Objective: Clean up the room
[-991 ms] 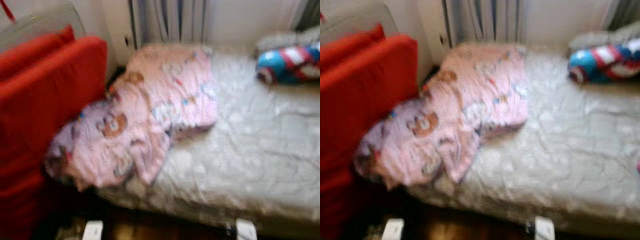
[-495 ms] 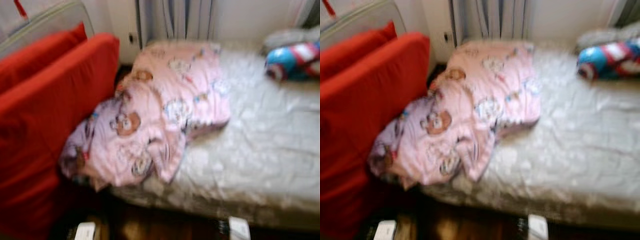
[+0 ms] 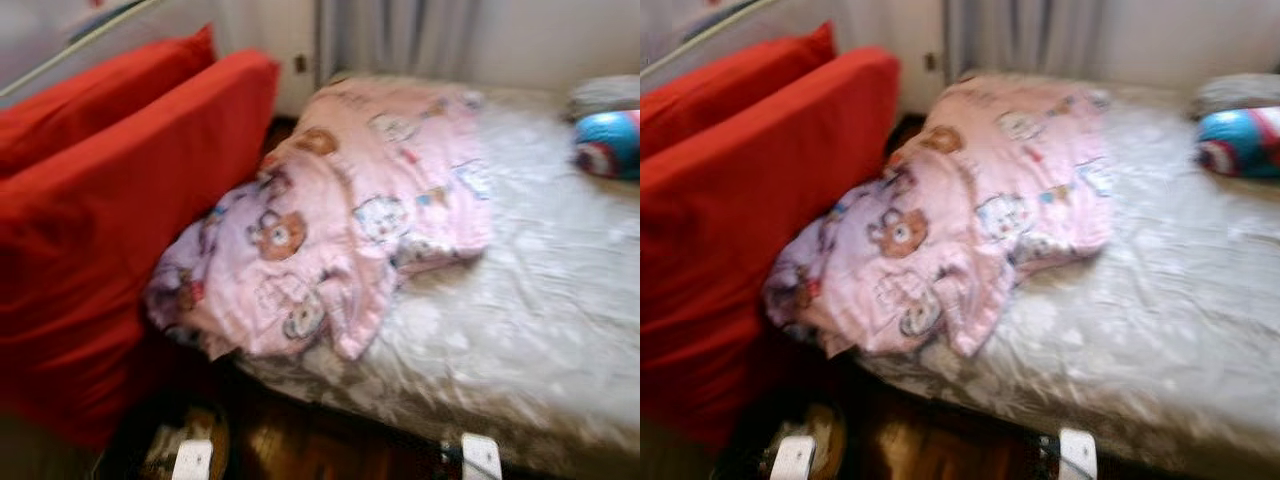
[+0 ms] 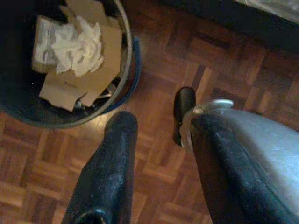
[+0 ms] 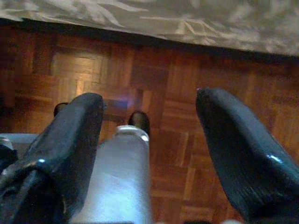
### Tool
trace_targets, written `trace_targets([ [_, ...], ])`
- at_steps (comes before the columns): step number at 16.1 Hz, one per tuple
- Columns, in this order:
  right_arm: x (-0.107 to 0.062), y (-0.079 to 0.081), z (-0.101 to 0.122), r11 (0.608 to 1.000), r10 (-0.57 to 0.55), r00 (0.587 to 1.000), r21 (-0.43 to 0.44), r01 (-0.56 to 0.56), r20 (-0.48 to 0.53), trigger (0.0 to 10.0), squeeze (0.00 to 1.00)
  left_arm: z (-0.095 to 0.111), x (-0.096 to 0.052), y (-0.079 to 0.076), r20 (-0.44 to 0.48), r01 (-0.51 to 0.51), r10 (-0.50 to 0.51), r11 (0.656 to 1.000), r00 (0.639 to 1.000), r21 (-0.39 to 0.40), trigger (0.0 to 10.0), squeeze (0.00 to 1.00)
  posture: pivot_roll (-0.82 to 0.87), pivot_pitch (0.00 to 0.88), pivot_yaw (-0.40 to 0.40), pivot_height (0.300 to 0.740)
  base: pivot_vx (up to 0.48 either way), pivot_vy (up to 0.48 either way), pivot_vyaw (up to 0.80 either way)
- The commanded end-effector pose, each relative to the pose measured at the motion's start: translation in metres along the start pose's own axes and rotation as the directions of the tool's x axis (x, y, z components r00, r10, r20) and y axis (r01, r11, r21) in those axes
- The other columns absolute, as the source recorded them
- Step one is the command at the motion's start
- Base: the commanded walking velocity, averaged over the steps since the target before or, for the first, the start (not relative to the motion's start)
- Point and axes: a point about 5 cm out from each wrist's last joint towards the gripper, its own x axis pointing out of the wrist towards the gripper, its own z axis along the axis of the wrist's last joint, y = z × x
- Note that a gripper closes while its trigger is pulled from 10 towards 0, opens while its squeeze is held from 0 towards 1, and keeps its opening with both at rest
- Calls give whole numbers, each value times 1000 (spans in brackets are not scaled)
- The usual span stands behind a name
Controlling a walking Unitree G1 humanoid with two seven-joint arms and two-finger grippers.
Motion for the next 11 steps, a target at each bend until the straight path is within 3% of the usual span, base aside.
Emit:
trace_targets([
  [1,-1,-3,-1,1000,-5,1000,2,5,0,10000,0,-9,-2,0,-35,1,-1,1000,999,11,10000,0,28,74,32,740,0,0,800],
  [3,-1,-3,-1,1000,-2,1000,-3,2,-2,10000,0,-9,-2,4,-32,-4,4,1000,999,10,10000,0,26,75,31,740,0,0,800],
  [4,0,-1,-1,1000,1,1000,-5,-1,0,10000,0,-9,-5,16,-28,-13,14,1000,1000,7,10000,0,27,75,31,740,0,0,800],
  [8,-1,0,-2,1000,5,1000,-7,-5,-1,10000,0,-13,-10,32,-27,-28,28,1000,999,2,10000,0,25,74,31,740,0,0,800],
  [11,-1,1,-3,1000,18,1000,-23,-18,-2,10000,0,-10,-8,26,-22,-21,21,1000,1000,1,10000,0,24,64,28,740,0,0,688],
])
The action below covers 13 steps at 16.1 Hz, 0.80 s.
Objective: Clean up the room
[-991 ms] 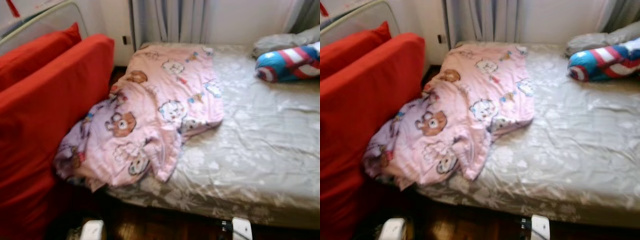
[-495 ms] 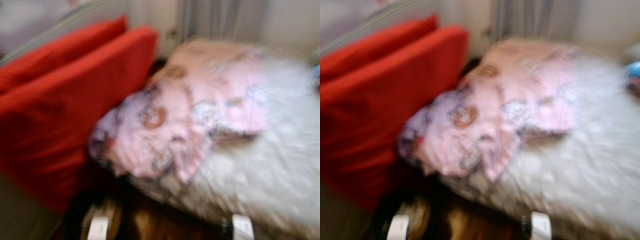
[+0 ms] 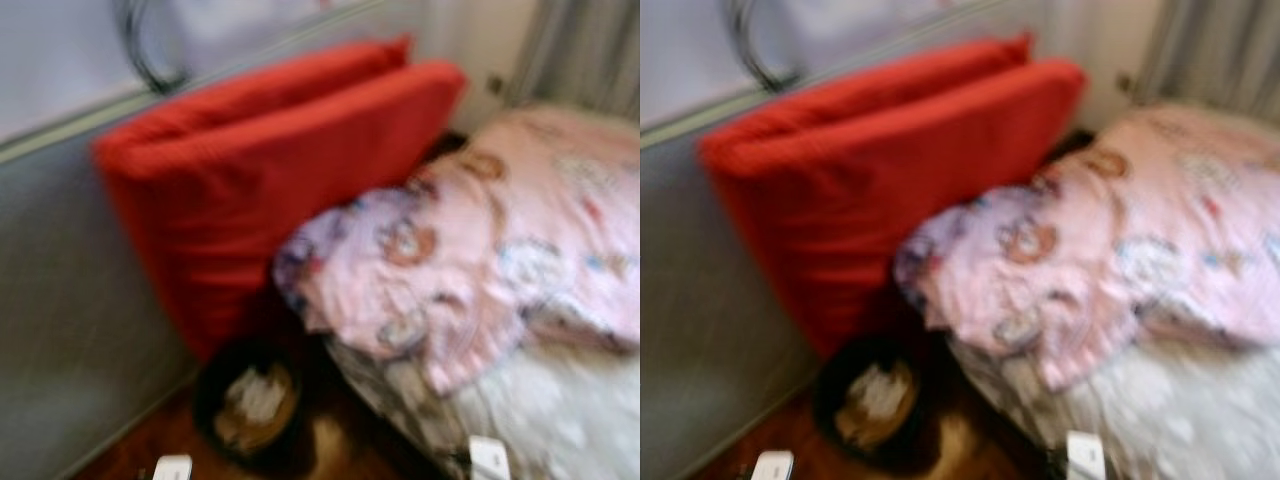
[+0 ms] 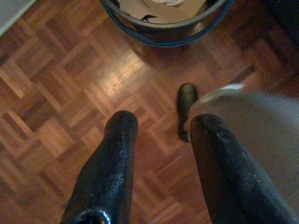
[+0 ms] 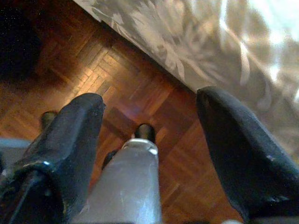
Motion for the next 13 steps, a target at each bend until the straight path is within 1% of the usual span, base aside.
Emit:
trace_targets([
  [1,0,9,-4,999,18,1000,28,-18,-9,10000,0,3,2,-4,4,-3,3,1000,1000,-10,10000,0,22,60,28,740,0,0,0],
  [2,0,9,-4,999,14,1000,36,-14,-7,10000,0,3,2,-6,5,-1,1,1000,1000,-9,10000,0,22,58,28,740,0,0,0],
  [5,0,7,-1,999,11,1000,32,-11,0,10000,0,11,8,-30,17,26,-26,999,1000,-20,10000,0,23,47,25,740,0,0,0],
  [8,1,6,1,1000,11,1000,29,-11,5,10000,0,17,11,-45,24,42,-41,999,999,-21,10000,0,19,40,17,740,0,0,0],
  [11,1,2,6,1000,6,1000,12,-6,14,10000,0,24,13,-51,40,45,-44,998,998,-41,10000,0,6,42,-24,740,0,0,0],
  [13,2,-3,9,1000,0,1000,1,0,20,10000,0,26,13,-50,46,44,-41,997,998,-59,10000,0,4,44,-38,740,0,0,0],
])
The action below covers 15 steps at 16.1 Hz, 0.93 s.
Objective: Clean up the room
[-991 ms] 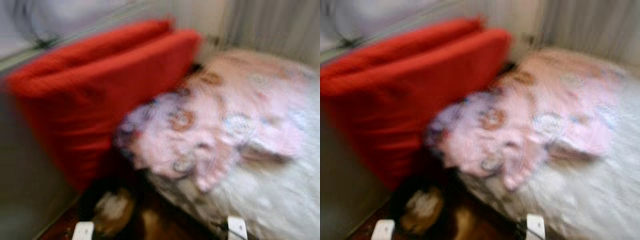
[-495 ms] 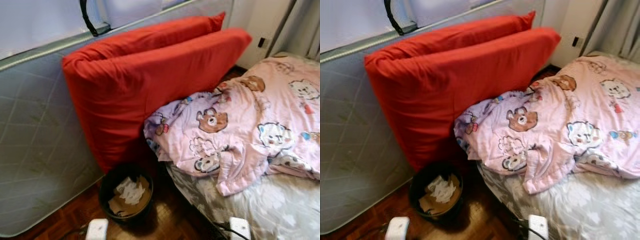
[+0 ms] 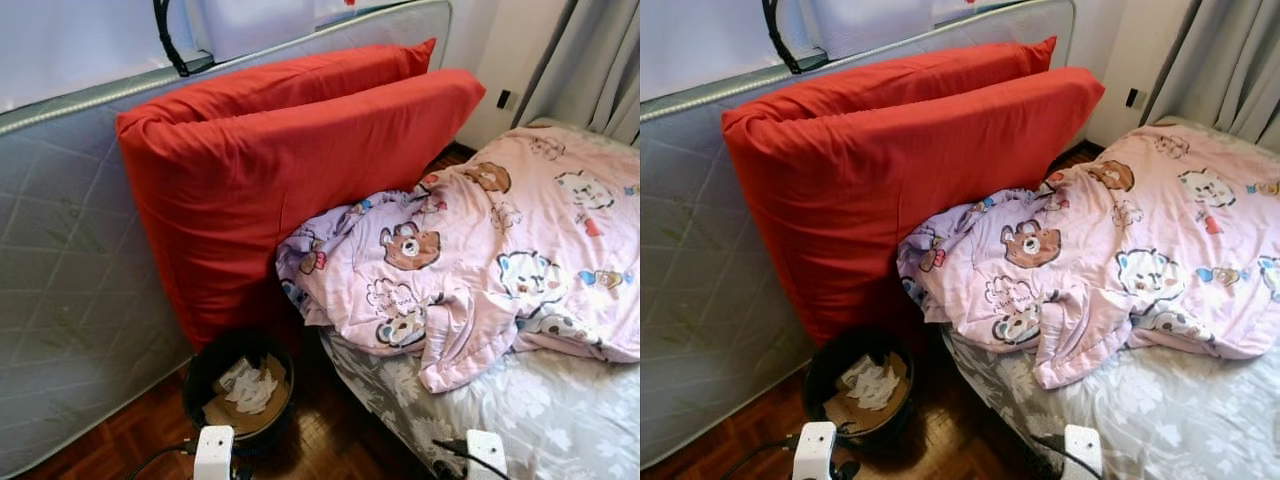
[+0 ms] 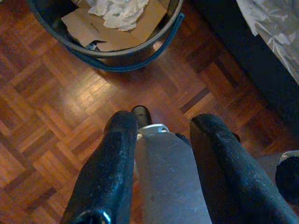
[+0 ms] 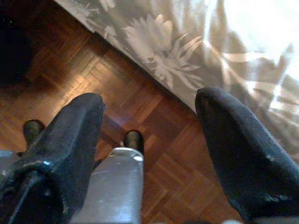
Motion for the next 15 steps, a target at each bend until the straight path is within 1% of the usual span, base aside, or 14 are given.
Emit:
trace_targets([
  [1,0,-3,0,1000,-4,1000,-9,3,-8,10000,0,-4,-1,6,-24,-14,13,999,1000,-30,10000,0,8,46,-46,740,0,0,0],
  [4,0,-5,3,1000,-3,1000,-10,3,-2,10000,0,-7,-3,12,-24,-30,29,998,999,-46,10000,0,30,58,-52,740,0,0,0],
  [7,2,6,4,1000,29,1000,-9,-29,-1,10000,0,-18,-6,13,-27,-44,43,998,999,-48,10000,0,29,67,-34,740,0,0,0],
  [10,1,8,0,999,36,999,-6,-36,-12,10000,0,-28,-11,18,-34,-54,52,998,998,-46,10000,0,22,75,-22,740,0,0,0],
  [12,0,2,-3,1000,20,1000,6,-20,-21,10000,0,-33,-14,28,-42,-57,55,997,998,-45,10000,0,15,79,-16,740,0,0,0],
  [13,0,0,-3,1000,14,1000,9,-14,-22,10000,0,-33,-16,35,-46,-59,57,997,997,-44,10000,0,11,85,-14,740,0,0,0],
  [15,0,1,-2,1000,9,1000,17,-9,-22,10000,0,-27,-16,46,-48,-70,68,997,997,-44,10000,0,15,89,-14,740,120,0,0],
])
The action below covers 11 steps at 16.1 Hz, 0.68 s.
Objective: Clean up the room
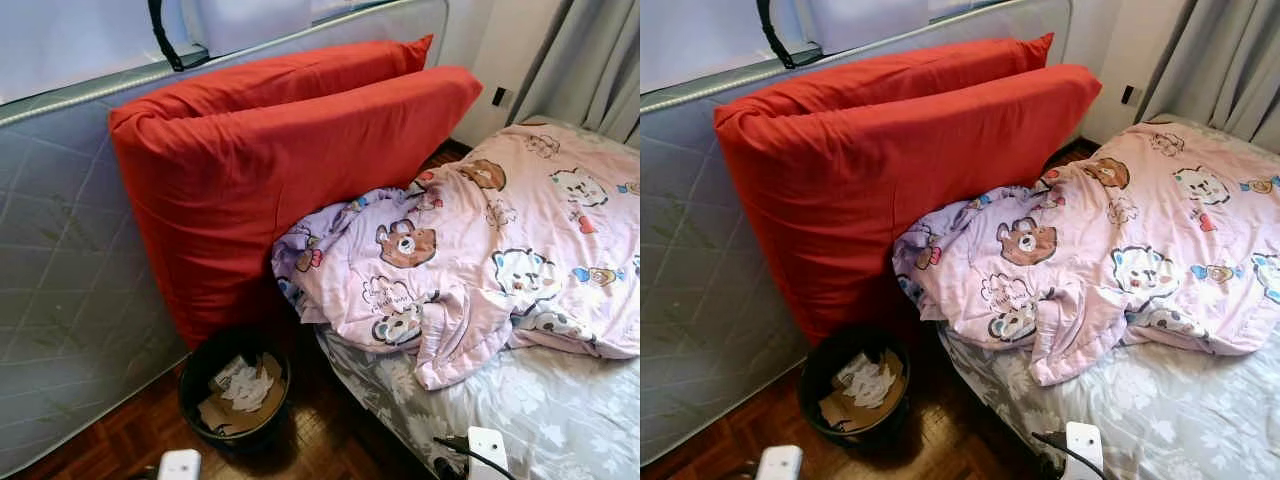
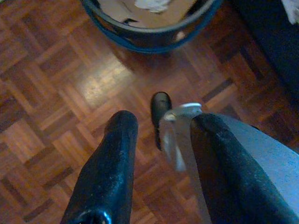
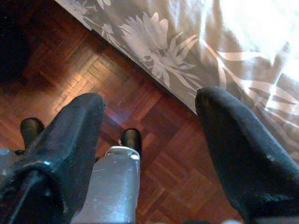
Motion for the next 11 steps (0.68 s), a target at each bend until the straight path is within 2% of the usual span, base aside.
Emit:
trace_targets([
  [1,0,4,-3,1000,-1,1000,26,1,-14,10000,0,-3,0,1,-27,3,-3,1000,1000,-15,10000,0,14,90,-13,740,240,0,0],
  [2,1,17,-1,999,13,1000,39,-13,0,10000,0,1,1,0,-23,5,-5,1000,1000,-11,10000,0,15,91,-8,740,0,0,0],
  [4,1,28,-2,999,28,1000,32,-28,-2,10000,0,4,3,-6,-23,12,-13,1000,1000,-6,10000,0,18,89,-7,740,120,0,0],
  [7,1,25,-5,999,31,999,33,-31,-7,10000,0,6,5,-13,-23,19,-19,1000,1000,-4,10000,0,17,89,-6,740,80,0,0],
  [11,-1,10,-8,999,15,1000,39,-14,-12,10000,0,6,5,-16,-27,21,-21,1000,999,-5,10000,0,17,88,-6,740,255,0,0],
])
